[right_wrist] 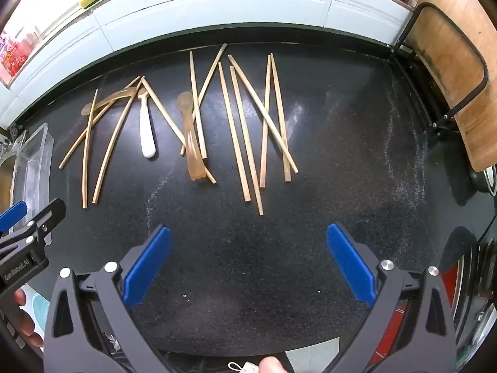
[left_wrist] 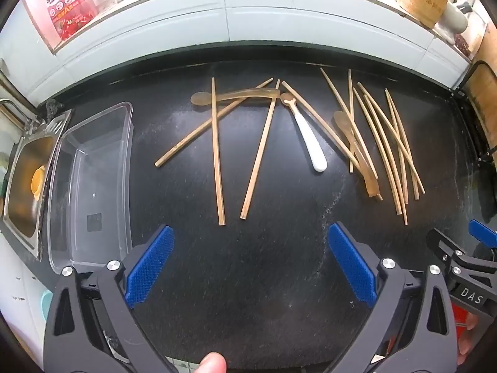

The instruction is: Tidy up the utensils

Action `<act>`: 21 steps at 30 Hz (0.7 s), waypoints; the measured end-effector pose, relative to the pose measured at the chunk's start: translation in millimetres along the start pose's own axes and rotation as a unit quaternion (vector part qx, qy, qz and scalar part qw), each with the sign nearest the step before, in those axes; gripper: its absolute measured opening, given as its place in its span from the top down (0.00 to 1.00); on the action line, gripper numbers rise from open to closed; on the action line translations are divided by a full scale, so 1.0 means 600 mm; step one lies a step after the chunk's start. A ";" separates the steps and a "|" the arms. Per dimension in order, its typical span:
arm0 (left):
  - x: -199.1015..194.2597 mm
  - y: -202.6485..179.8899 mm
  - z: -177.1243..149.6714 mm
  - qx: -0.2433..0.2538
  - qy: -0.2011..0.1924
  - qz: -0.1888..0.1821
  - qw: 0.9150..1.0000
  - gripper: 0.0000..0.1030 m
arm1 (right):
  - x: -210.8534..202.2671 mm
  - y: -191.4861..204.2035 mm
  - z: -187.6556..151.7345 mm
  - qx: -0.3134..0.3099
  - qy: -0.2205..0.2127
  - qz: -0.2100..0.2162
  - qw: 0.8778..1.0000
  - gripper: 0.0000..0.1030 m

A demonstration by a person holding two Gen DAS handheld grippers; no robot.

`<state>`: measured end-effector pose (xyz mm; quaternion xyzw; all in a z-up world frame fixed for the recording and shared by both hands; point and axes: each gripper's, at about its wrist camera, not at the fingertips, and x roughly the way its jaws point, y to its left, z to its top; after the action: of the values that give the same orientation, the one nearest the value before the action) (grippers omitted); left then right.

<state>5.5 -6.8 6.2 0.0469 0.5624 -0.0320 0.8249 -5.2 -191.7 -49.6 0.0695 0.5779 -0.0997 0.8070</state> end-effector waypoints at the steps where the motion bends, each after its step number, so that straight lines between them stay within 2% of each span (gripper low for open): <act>1: -0.001 0.000 0.000 0.000 -0.002 0.000 1.000 0.06 | 0.000 0.001 0.000 0.000 0.000 0.000 1.000 0.05; 21: -0.005 0.001 0.006 0.004 -0.017 -0.001 1.000 0.06 | 0.004 0.007 0.001 -0.004 0.004 0.013 1.000 0.05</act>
<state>7.9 -6.6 10.7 0.0488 0.5485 -0.0356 0.8339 -2.8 -187.9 -51.5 0.0736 0.5805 -0.0868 0.8063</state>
